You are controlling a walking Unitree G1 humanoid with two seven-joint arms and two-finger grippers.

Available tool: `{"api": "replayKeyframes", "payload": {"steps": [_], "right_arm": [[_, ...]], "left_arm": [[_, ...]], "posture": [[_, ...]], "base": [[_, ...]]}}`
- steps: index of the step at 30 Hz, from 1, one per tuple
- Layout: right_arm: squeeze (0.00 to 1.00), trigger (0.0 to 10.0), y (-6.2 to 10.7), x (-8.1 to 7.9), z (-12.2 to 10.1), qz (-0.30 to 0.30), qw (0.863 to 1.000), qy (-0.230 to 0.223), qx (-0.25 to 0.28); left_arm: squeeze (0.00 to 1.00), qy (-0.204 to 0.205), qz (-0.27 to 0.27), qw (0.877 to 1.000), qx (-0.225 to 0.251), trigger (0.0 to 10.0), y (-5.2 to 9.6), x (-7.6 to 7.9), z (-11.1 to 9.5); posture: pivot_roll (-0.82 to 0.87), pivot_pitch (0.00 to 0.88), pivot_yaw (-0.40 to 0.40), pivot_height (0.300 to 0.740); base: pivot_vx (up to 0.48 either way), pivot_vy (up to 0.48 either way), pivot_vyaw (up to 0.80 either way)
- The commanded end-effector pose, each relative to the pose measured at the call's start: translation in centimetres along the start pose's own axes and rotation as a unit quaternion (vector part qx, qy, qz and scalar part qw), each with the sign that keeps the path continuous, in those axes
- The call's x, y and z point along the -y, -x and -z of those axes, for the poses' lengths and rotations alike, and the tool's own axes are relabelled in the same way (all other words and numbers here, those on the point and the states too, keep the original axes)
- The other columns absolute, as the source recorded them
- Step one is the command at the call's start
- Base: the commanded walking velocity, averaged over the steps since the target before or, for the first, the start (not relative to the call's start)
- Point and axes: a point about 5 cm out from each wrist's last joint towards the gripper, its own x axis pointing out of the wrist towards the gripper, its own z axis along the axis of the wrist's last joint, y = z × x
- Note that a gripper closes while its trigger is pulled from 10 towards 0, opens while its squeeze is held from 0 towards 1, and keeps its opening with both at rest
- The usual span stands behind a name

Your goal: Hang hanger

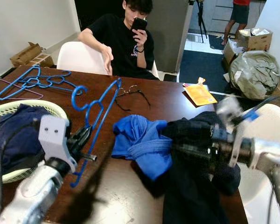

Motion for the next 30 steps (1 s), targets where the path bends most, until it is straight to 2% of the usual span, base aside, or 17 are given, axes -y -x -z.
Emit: {"api": "replayKeyframes", "payload": {"steps": [1,4,5,7,8,9,10,12,14,16,17,21,24,25,26,27,30], "right_arm": [[0.0,10.0,0.0,0.3,-1.0,0.002,0.999,0.001,0.052],[0.0,10.0,0.1,0.7,-2.2,-0.002,0.995,0.013,0.102],[0.0,10.0,0.1,0.7,-2.2,-0.002,0.995,0.013,0.102],[0.0,10.0,-0.3,0.6,-2.6,-0.017,0.995,0.029,0.096],[0.0,10.0,-0.3,0.6,-2.6,-0.017,0.995,0.029,0.096],[0.0,10.0,-0.7,0.4,-2.6,-0.028,0.996,0.041,0.08],[0.0,10.0,-0.7,0.4,-2.6,-0.028,0.996,0.041,0.08],[0.0,10.0,-1.9,-0.5,-3.4,-0.068,0.994,0.071,0.053],[0.0,10.0,-1.9,-0.5,-3.4,-0.068,0.994,0.071,0.053],[0.0,10.0,-2.8,-1.6,-4.3,-0.107,0.989,0.096,0.034],[0.0,10.0,-2.8,-1.6,-4.3,-0.107,0.989,0.096,0.034],[0.0,10.0,-5.2,-3.2,-3.8,-0.151,0.973,0.164,-0.061],[0.0,10.0,-5.5,-3.4,-3.6,-0.155,0.97,0.174,-0.073],[0.0,10.0,-6.2,-3.9,-3.1,-0.171,0.964,0.181,-0.093],[0.0,10.0,-6.2,-3.9,-3.1,-0.171,0.964,0.181,-0.093],[0.0,10.0,-6.8,-4.4,-2.4,-0.189,0.956,0.19,-0.12],[0.0,10.0,-7.4,-4.7,-1.8,-0.2,0.951,0.195,-0.137]], "left_arm": [[0.0,-0.021,0.014,1.0,0.012,10.0,-0.1,-1.6,-1.4],[0.0,-0.033,0.05,0.998,0.02,10.0,-0.4,-4.3,-4.0],[0.0,-0.033,0.05,0.998,0.02,10.0,-0.4,-4.3,-4.0],[0.0,-0.021,0.114,0.993,0.004,10.0,-0.1,-5.5,-5.6],[0.0,-0.021,0.114,0.993,0.004,10.0,-0.1,-5.5,-5.6],[0.0,-0.029,0.18,0.983,-0.02,10.0,0.6,-5.3,-6.0],[0.0,-0.029,0.18,0.983,-0.02,10.0,0.6,-5.3,-6.0],[0.0,-0.075,0.334,0.936,-0.079,10.0,3.3,-4.3,-6.1],[0.0,-0.075,0.334,0.936,-0.079,10.0,3.3,-4.3,-6.1],[0.0,-0.079,0.416,0.896,-0.131,10.0,4.8,-4.1,-5.9],[0.0,-0.079,0.416,0.896,-0.131,10.0,4.8,-4.1,-5.9],[0.0,-0.037,0.498,0.853,-0.149,10.0,5.6,-2.8,-6.0],[0.0,-0.031,0.509,0.847,-0.151,10.0,5.6,-2.6,-6.1],[0.0,-0.033,0.52,0.84,-0.154,10.0,5.5,-2.2,-6.1],[0.0,-0.033,0.52,0.84,-0.154,10.0,5.5,-2.2,-6.1],[0.0,-0.035,0.532,0.832,-0.151,10.0,5.3,-1.8,-6.2],[0.0,-0.034,0.544,0.825,-0.148,10.0,5.2,-1.3,-6.2]], "posture": [[0.11,0.029,-0.028,0.74],[0.12,0.024,-0.032,0.74],[0.12,0.024,-0.032,0.74],[0.13,0.018,-0.034,0.74],[0.13,0.018,-0.034,0.74],[0.13,0.017,-0.035,0.74],[0.13,0.017,-0.035,0.74],[0.14,0.014,-0.033,0.74],[0.14,0.014,-0.033,0.74],[0.13,0.01,-0.029,0.74],[0.13,0.01,-0.029,0.74],[0.12,0.001,-0.027,0.74],[0.12,0.001,-0.027,0.74],[0.11,0.0,-0.026,0.74],[0.11,0.0,-0.026,0.74],[0.11,0.0,-0.026,0.74],[0.11,0.0,-0.026,0.74]], "base": [[0.0,0.0,0.0],[0.0,0.0,0.0],[0.0,0.0,0.0],[0.0,0.0,0.0],[0.0,0.0,0.0],[0.0,0.0,0.0],[0.0,0.0,0.0],[0.0,0.0,0.0],[0.0,0.0,0.0],[0.0,0.0,0.0],[0.0,0.0,0.0],[0.0,0.0,0.0],[0.0,0.0,0.0],[0.0,0.0,0.0],[0.0,0.0,0.0],[0.0,0.0,0.0],[0.0,0.0,0.0]]}}
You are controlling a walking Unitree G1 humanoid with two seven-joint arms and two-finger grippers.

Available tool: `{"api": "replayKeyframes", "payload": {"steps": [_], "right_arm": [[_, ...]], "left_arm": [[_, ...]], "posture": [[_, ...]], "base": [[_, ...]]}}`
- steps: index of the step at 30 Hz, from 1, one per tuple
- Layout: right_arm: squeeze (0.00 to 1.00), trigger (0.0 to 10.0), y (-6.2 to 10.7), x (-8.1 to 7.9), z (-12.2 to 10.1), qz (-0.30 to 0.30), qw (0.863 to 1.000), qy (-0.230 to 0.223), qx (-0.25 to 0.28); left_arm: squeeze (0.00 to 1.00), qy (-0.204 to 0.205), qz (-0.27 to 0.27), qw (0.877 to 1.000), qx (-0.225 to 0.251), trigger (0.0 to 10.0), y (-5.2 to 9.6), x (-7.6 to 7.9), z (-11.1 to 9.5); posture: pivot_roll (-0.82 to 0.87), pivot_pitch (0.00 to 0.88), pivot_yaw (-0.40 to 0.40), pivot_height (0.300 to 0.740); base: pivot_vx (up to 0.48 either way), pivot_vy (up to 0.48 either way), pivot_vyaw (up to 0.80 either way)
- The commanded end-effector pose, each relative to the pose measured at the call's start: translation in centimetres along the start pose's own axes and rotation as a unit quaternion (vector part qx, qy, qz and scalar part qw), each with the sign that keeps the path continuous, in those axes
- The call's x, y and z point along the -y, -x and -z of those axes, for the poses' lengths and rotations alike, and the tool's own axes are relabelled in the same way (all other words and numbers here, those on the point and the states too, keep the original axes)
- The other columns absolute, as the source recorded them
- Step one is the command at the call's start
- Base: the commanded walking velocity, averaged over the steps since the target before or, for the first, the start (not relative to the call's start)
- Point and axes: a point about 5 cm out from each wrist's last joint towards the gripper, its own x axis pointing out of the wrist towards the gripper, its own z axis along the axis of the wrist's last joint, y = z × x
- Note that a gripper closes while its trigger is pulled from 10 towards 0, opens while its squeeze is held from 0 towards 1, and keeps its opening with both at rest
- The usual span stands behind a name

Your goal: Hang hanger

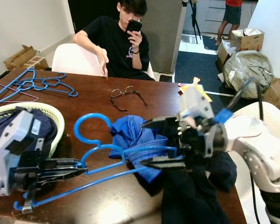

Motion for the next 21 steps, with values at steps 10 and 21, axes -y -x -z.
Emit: {"api": "replayKeyframes", "payload": {"steps": [10,21], "right_arm": [[0.0,10.0,-2.3,-1.3,-0.4,-0.049,0.999,0.0,-0.014],[0.0,0.0,-3.5,-2.0,0.5,-0.068,0.997,-0.023,-0.039]], "left_arm": [[0.0,-0.015,0.047,0.998,-0.027,10.0,-0.7,0.6,0.0],[0.0,-0.036,0.017,0.999,-0.031,10.0,-1.2,-0.4,0.0]], "posture": [[0.1,0.0,-0.01,0.74],[0.1,0.0,-0.008,0.74]], "base": [[0.0,0.0,0.0],[0.0,0.0,0.0]]}}
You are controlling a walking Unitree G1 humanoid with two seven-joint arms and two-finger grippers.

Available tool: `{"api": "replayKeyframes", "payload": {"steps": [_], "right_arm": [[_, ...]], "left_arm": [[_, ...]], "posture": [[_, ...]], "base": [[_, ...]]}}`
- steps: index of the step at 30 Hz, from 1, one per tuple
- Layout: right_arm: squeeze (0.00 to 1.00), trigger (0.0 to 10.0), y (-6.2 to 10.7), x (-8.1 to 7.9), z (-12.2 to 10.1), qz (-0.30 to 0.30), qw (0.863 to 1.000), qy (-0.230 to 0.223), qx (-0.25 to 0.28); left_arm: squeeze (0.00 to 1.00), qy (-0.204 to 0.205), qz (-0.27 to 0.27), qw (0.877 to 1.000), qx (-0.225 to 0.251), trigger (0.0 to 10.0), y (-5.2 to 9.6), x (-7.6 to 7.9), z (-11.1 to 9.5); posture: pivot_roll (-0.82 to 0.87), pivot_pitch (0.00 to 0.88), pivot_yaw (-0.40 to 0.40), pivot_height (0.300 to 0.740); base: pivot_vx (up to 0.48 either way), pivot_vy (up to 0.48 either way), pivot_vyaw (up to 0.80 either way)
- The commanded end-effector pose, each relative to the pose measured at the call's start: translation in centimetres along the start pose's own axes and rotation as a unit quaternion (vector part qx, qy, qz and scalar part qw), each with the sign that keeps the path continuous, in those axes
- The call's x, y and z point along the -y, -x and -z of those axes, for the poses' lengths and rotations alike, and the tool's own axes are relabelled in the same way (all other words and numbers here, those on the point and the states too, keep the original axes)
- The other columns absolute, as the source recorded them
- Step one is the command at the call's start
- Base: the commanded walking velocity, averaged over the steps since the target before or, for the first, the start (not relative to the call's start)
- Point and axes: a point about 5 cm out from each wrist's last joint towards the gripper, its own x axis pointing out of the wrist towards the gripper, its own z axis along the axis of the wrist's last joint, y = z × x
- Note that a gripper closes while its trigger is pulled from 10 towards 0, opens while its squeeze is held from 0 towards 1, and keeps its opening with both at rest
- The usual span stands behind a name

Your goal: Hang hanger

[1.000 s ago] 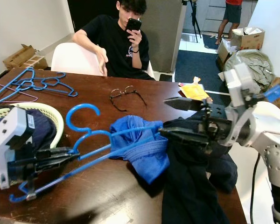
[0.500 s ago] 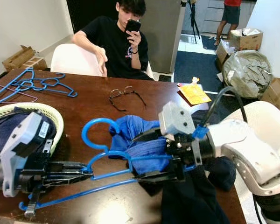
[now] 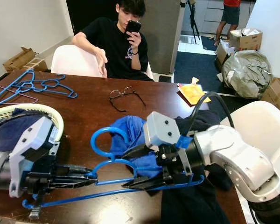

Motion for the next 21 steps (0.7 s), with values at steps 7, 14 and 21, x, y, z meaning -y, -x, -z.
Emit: {"api": "replayKeyframes", "payload": {"steps": [7,14,21], "right_arm": [[0.0,0.0,-0.6,-0.5,0.3,-0.013,1.0,-0.013,-0.013],[0.0,0.0,-0.7,-0.6,0.5,-0.012,1.0,-0.021,-0.016],[0.0,0.0,-0.7,-0.3,1.1,0.0,0.999,-0.035,-0.02]], "left_arm": [[0.0,-0.027,-0.03,0.999,-0.004,10.0,-0.2,-0.8,-0.2],[0.0,-0.046,-0.06,0.997,-0.007,10.0,-0.4,-1.5,-0.2],[1.0,-0.006,-0.075,0.996,0.045,10.0,-0.8,-2.1,-0.6]], "posture": [[0.1,0.0,-0.008,0.74],[0.1,0.0,-0.01,0.74],[0.1,0.0,-0.01,0.74]], "base": [[0.0,0.0,0.0],[0.0,0.0,0.0],[0.0,0.0,0.0]]}}
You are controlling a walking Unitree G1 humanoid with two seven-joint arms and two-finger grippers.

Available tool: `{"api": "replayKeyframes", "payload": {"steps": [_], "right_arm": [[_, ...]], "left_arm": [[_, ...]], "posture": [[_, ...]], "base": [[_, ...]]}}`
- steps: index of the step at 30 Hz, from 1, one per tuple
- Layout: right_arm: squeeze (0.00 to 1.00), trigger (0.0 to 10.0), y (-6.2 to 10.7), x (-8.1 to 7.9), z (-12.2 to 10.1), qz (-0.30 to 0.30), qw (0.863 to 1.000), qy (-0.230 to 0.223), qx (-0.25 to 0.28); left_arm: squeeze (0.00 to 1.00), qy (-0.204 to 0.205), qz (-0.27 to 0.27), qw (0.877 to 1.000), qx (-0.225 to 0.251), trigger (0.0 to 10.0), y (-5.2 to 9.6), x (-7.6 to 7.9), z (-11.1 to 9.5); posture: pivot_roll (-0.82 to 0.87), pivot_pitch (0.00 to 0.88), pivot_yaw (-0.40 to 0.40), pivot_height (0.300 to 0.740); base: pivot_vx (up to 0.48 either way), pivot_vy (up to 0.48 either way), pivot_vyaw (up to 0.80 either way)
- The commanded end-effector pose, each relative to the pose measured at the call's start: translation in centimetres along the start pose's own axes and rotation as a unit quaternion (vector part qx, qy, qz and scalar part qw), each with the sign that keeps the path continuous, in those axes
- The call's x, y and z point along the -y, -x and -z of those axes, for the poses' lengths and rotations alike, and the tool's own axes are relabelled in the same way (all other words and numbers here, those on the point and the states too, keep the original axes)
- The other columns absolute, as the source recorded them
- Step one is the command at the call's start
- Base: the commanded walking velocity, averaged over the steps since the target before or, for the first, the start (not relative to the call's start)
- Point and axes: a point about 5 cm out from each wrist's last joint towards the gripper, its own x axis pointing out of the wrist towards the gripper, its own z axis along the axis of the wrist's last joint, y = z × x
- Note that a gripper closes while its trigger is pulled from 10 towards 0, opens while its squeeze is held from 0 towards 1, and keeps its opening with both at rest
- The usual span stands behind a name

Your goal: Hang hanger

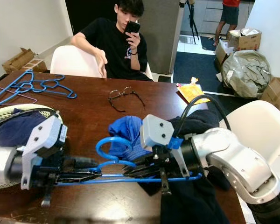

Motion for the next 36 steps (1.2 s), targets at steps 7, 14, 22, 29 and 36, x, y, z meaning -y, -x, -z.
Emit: {"api": "replayKeyframes", "payload": {"steps": [7,14,22,29,36], "right_arm": [[0.0,0.0,0.1,0.1,1.2,-0.001,0.999,-0.032,-0.003],[0.0,0.0,1.5,1.4,2.2,0.052,0.997,-0.048,-0.008],[0.0,0.0,6.1,7.1,3.8,0.305,0.947,-0.098,0.027],[0.0,0.0,7.0,8.7,3.9,0.43,0.884,-0.158,0.09],[0.0,10.0,7.8,8.4,5.5,0.507,0.83,-0.207,0.106]], "left_arm": [[1.0,0.035,-0.024,0.998,0.056,10.0,1.2,-0.5,-0.7],[1.0,0.036,-0.073,0.994,0.067,10.0,2.9,-1.4,-0.7],[1.0,0.017,-0.318,0.94,0.125,10.0,7.7,-5.3,-1.2],[0.0,0.069,-0.431,0.887,0.153,10.0,5.4,-5.8,0.9],[0.0,0.101,-0.481,0.861,0.134,10.0,2.1,-4.3,3.1]], "posture": [[0.1,0.0,-0.01,0.74],[0.1,0.0,-0.015,0.74],[0.1,0.004,-0.02,0.74],[0.1,0.012,-0.026,0.74],[0.1,0.024,-0.025,0.74]], "base": [[0.0,0.0,0.0],[0.0,0.0,0.0],[0.0,0.0,0.0],[0.0,0.0,0.0],[0.0,0.0,0.0]]}}
